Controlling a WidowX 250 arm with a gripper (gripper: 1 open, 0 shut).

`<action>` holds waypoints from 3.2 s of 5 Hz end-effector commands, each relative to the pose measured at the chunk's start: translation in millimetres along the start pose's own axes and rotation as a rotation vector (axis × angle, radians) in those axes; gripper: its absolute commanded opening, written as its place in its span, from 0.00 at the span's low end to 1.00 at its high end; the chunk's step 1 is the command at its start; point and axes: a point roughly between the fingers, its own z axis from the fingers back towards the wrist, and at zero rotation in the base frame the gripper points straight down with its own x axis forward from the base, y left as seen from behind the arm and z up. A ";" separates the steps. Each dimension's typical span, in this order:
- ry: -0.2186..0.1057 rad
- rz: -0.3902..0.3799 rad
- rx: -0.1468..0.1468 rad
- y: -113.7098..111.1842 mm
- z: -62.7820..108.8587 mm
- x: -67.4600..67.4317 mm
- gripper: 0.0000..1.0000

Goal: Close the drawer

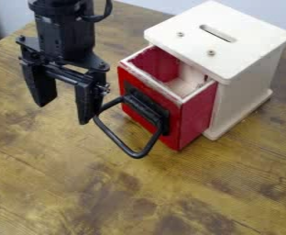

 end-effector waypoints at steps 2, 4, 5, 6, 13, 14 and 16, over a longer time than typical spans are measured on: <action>-0.269 -0.064 0.007 9.9 -14.9 -1.4 1.00; -0.200 -0.048 0.001 -19.4 -48.0 14.9 1.00; -0.217 -0.115 0.001 -26.8 -65.8 29.9 1.00; -0.226 -0.174 -0.003 -31.3 -73.0 44.5 1.00; -0.238 -0.219 -0.008 -11.7 -59.7 109.7 1.00; -0.240 -0.277 -0.005 -6.3 -58.4 112.5 1.00; -0.233 -0.313 0.002 -6.3 -57.8 112.4 1.00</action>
